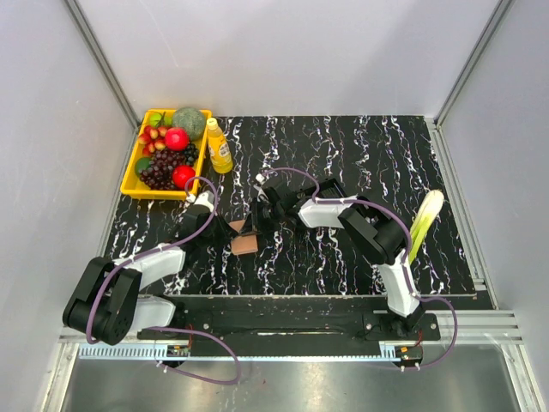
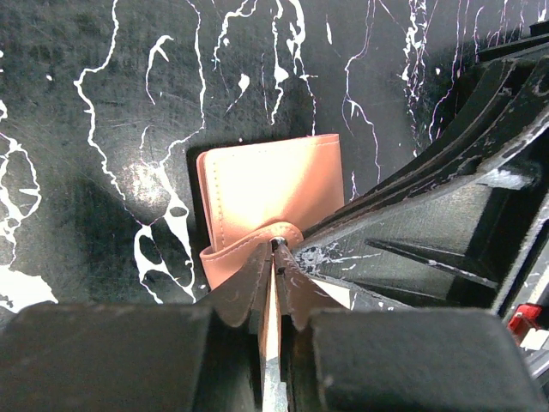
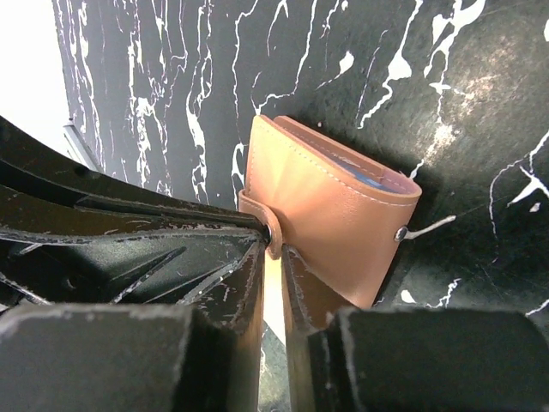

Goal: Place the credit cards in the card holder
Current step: Close the card holder at the center of the board.

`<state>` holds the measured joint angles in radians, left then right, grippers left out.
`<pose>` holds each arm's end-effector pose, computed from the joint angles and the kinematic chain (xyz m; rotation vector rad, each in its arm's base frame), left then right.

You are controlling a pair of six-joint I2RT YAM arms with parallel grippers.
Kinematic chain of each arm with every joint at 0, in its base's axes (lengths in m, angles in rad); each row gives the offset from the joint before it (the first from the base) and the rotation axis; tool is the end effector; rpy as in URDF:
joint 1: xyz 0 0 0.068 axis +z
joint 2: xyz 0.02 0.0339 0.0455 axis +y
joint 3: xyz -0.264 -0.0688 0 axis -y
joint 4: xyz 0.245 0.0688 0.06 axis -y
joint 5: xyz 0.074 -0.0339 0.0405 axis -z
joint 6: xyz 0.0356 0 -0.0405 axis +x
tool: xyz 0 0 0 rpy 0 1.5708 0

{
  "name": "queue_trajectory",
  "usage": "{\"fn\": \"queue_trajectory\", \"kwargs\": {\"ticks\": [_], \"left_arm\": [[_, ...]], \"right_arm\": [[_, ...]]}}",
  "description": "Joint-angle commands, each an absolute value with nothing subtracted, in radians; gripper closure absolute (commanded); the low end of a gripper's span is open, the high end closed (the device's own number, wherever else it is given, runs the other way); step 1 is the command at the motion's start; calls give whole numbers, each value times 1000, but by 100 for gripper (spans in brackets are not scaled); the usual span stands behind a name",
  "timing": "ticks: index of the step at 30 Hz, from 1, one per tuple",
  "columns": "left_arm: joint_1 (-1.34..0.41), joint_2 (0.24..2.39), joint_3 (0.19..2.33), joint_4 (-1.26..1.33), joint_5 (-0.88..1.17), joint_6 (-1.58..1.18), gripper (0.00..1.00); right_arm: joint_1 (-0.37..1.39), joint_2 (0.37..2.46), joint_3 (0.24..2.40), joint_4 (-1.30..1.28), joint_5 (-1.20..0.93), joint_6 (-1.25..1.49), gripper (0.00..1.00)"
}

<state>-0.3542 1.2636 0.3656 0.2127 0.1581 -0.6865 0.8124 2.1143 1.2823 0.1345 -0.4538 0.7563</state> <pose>0.2084 -0.0830 0.1418 -0.3016 2.3323 -0.7155 0.2962 0.3353 0.1307 -0.3448 2.5313 1.2524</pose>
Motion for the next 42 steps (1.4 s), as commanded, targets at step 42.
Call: {"fn": "queue_trajectory", "kwargs": {"ticks": [42], "left_arm": [[-339,1081,374,57,8,-696,71]], "right_arm": [[853,2057,1293,149,-440,704,100]]}}
